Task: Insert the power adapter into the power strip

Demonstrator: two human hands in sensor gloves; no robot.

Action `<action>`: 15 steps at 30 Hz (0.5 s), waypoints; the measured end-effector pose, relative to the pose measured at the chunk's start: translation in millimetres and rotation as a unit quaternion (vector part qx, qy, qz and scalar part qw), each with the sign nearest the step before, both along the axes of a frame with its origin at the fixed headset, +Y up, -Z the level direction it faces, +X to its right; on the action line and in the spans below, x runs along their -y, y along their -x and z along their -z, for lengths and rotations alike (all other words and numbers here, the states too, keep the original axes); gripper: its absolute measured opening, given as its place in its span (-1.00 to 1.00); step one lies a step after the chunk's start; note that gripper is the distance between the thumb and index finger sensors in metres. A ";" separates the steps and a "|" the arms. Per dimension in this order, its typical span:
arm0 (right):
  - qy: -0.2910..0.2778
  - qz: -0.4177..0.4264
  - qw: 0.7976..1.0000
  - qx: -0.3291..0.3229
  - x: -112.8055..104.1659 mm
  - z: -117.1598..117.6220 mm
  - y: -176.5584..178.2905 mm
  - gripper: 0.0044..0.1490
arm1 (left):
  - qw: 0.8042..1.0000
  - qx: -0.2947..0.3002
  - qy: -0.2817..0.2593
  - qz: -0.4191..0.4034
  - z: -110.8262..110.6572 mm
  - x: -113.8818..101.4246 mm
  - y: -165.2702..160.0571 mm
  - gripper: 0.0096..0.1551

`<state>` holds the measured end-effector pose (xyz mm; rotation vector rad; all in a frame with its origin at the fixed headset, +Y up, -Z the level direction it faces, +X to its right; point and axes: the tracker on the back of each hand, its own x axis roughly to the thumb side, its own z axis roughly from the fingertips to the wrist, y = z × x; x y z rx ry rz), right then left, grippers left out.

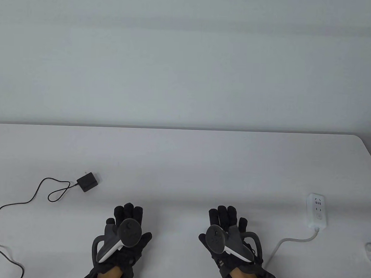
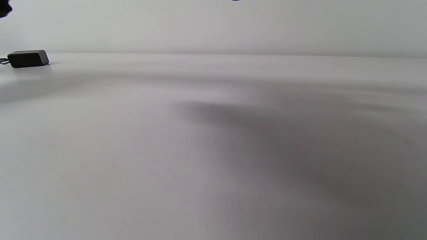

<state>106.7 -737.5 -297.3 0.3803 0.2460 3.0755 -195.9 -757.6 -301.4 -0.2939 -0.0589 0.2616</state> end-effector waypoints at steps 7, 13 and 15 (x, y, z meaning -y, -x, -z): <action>0.002 0.001 1.000 -0.012 -1.1 -1.8 2.8 0.12 | 0.998 -0.030 0.037 0.030 35.8 10.7 29.4 0.11; 0.002 0.009 1.000 -0.015 -3.2 -1.4 -0.3 0.12 | 0.993 -0.083 0.082 0.024 73.9 20.2 67.6 0.12; 0.002 0.011 1.000 -0.015 -3.9 -1.3 -1.6 0.13 | 0.990 -0.102 0.090 0.022 86.1 22.6 80.9 0.11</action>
